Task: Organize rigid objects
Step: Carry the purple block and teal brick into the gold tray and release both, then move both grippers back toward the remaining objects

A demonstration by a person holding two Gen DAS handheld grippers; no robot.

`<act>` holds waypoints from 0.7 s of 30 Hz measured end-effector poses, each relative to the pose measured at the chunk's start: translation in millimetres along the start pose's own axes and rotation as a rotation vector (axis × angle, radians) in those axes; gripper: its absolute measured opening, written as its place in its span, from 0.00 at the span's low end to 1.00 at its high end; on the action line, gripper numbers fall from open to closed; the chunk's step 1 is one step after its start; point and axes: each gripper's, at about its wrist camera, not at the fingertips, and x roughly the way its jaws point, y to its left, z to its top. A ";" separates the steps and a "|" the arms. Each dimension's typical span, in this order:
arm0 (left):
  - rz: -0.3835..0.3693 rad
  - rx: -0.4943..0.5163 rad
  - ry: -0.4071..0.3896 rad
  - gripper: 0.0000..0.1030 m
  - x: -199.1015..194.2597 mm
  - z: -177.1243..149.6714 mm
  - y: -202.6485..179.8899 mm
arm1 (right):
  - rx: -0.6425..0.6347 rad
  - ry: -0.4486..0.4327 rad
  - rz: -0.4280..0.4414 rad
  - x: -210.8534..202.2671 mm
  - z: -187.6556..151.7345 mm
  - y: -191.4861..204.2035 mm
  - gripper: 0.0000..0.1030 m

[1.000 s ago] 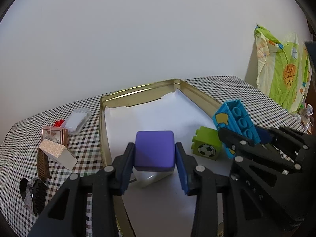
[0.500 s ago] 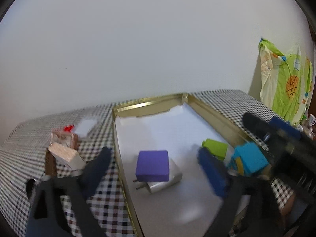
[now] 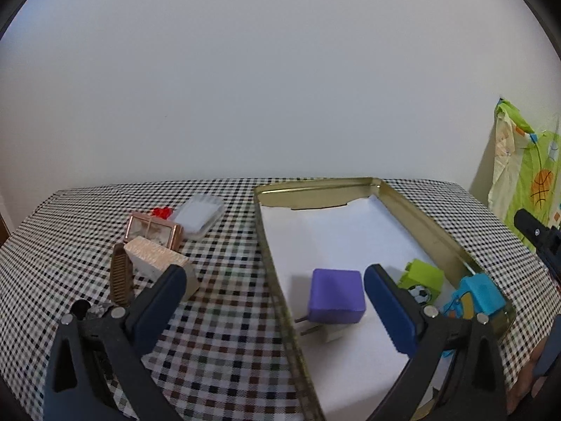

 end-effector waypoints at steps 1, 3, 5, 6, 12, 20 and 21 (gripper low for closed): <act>0.006 0.010 -0.006 1.00 -1.0 -0.6 -0.1 | -0.009 -0.006 -0.004 -1.4 -0.9 -0.2 0.84; 0.012 0.026 -0.015 1.00 -2.8 -2.7 -1.1 | -0.029 -0.021 -0.011 -4.0 -3.1 3.2 0.84; 0.022 0.041 -0.022 1.00 -2.9 -4.0 -1.1 | -0.046 -0.036 -0.011 -5.1 -4.2 5.9 0.84; 0.025 0.045 -0.023 1.00 -4.1 -4.8 -0.7 | -0.051 -0.041 -0.011 -6.2 -4.5 7.3 0.84; 0.032 0.044 -0.017 0.99 -6.1 -7.2 7.7 | -0.065 -0.074 -0.010 -16.5 -8.5 17.4 0.84; 0.037 0.059 -0.031 0.99 -13.6 -10.7 19.4 | -0.107 -0.098 -0.046 -25.6 -14.5 36.5 0.84; 0.039 0.056 -0.030 1.00 -14.1 -11.2 22.5 | -0.106 -0.100 -0.044 -27.3 -16.0 38.8 0.84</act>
